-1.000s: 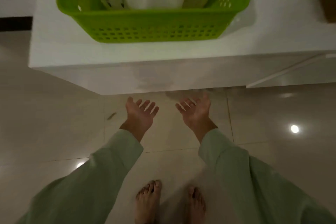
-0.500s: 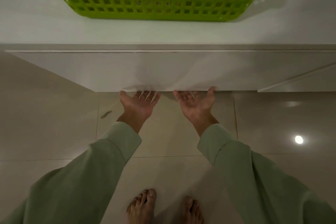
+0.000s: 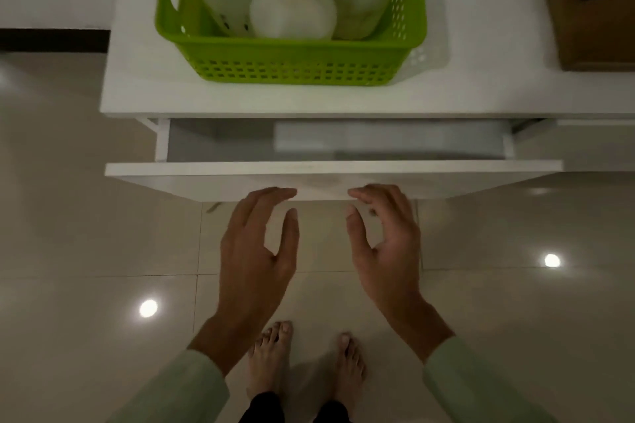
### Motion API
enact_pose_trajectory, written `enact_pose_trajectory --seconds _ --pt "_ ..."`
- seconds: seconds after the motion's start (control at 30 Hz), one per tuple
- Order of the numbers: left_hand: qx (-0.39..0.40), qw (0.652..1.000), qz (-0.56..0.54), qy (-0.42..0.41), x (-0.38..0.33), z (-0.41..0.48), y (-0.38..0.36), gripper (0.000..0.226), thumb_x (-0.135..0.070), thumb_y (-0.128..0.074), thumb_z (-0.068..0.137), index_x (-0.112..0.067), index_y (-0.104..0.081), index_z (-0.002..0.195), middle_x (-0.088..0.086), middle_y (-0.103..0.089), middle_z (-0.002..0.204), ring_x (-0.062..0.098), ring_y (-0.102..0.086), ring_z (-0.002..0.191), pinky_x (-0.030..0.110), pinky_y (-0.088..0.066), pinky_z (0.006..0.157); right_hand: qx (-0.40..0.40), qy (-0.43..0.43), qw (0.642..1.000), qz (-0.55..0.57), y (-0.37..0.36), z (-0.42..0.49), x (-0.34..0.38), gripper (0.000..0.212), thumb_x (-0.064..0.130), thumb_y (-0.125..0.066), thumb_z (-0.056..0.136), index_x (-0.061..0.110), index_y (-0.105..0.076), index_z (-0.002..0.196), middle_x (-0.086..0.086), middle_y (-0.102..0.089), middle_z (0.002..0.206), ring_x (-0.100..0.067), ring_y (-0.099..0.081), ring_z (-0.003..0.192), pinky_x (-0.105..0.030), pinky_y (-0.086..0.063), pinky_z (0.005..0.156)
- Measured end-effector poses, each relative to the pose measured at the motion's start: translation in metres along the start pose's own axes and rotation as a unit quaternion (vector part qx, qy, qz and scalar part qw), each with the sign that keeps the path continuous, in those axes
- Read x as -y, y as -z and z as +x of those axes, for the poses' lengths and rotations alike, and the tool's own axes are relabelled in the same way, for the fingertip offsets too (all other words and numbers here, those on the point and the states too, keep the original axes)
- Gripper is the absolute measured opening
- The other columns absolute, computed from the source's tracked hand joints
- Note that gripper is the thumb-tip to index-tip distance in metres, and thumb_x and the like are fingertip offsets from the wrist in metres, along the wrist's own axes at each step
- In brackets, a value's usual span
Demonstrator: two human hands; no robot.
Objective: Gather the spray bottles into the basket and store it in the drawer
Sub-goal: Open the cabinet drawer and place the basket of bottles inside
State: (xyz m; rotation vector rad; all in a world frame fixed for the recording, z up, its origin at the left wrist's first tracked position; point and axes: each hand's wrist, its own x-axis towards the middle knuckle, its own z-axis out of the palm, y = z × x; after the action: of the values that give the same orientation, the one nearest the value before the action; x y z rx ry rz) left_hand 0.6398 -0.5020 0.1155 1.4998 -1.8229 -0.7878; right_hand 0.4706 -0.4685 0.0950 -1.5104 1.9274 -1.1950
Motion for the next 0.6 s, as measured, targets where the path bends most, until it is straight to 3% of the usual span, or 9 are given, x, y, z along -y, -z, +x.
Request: enact_pose_trajectory --seconds 0.07,0.2,0.3,0.6 --pt "0.012 0.993 0.088 -0.078 -0.016 0.008 0.011 0.035 -0.024 -0.054 0.095 -0.021 -0.054 0.130 -0.005 -0.055 0.130 0.009 -0.049 0.125 0.024 -0.037 0.106 0.005 0.097 0.987 -0.130 0.015 0.014 0.020 0.029 0.018 -0.059 0.095 0.011 -0.064 0.123 -0.006 -0.060 0.121 -0.019 -0.053 0.116 -0.027 -0.041 0.100" --pt "0.137 0.958 0.245 -0.058 -0.030 0.027 0.015 0.050 -0.023 -0.053 0.097 -0.012 -0.041 0.144 0.009 -0.045 0.147 0.026 -0.035 0.142 0.047 -0.023 0.119 0.166 0.058 0.927 -0.333 0.024 0.039 0.032 0.044 0.027 -0.052 0.100 0.016 -0.049 0.143 -0.009 -0.052 0.138 -0.029 -0.042 0.134 -0.046 -0.024 0.119" --pt "0.174 0.932 0.313 -0.056 -0.029 0.031 0.012 0.052 -0.022 -0.053 0.096 -0.012 -0.038 0.145 0.011 -0.046 0.144 0.029 -0.036 0.139 0.050 -0.021 0.120 0.190 0.067 0.911 -0.360 0.025 0.042 0.027 0.044 0.020 -0.052 0.099 0.017 -0.049 0.142 -0.008 -0.056 0.131 -0.029 -0.047 0.129 -0.050 -0.023 0.120" --pt "0.179 0.927 0.326 -0.042 -0.039 -0.003 0.017 0.048 -0.022 -0.053 0.096 -0.013 -0.041 0.142 0.007 -0.052 0.136 0.027 -0.045 0.131 0.048 -0.026 0.117 0.186 0.047 0.916 -0.352 0.031 0.004 0.033 0.048 0.006 -0.061 0.089 0.018 -0.056 0.135 -0.005 -0.063 0.118 -0.028 -0.054 0.117 -0.050 -0.030 0.117"
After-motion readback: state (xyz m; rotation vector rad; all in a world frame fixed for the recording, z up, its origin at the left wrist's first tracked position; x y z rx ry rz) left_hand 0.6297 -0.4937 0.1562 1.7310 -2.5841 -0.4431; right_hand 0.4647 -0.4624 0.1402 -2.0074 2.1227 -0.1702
